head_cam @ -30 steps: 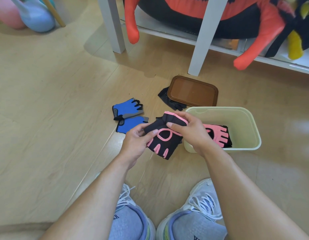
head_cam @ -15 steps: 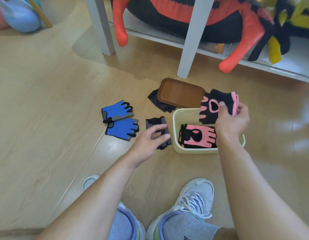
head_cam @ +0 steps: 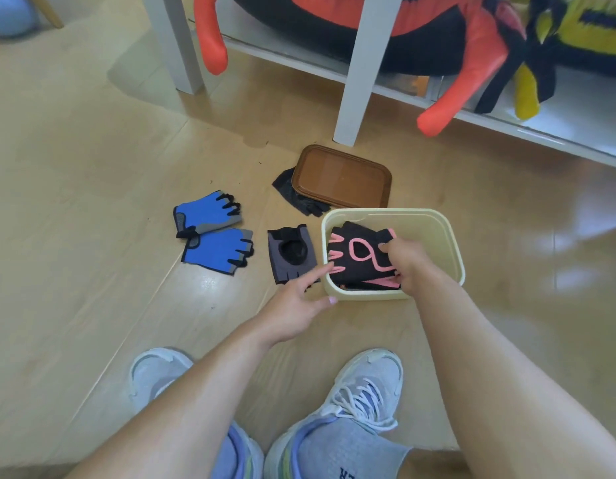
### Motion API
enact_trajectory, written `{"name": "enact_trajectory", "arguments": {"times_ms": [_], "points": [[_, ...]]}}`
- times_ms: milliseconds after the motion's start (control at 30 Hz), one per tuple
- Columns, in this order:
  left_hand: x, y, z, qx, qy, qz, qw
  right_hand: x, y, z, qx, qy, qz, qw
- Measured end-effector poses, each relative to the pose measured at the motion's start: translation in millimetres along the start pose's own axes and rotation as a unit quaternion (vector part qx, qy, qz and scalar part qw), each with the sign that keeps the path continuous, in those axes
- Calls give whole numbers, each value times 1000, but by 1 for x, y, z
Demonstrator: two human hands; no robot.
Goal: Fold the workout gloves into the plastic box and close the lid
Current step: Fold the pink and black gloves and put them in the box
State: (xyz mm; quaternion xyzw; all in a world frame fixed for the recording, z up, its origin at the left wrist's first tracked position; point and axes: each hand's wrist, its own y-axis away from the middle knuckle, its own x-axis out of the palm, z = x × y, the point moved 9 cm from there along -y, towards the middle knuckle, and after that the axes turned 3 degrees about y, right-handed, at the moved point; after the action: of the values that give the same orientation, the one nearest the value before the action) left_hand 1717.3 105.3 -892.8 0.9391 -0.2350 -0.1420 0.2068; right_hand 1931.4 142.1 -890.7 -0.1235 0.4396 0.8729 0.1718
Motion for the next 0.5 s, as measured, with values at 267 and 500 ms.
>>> {"name": "enact_trajectory", "arguments": {"times_ms": [267,500], "points": [[13,3,13,2,-69,3,998,-22,-12,8,-115,113,-183,970],[16,3,13,4,-73,3,997,56,-7,22,-231,304,2,924]]}}
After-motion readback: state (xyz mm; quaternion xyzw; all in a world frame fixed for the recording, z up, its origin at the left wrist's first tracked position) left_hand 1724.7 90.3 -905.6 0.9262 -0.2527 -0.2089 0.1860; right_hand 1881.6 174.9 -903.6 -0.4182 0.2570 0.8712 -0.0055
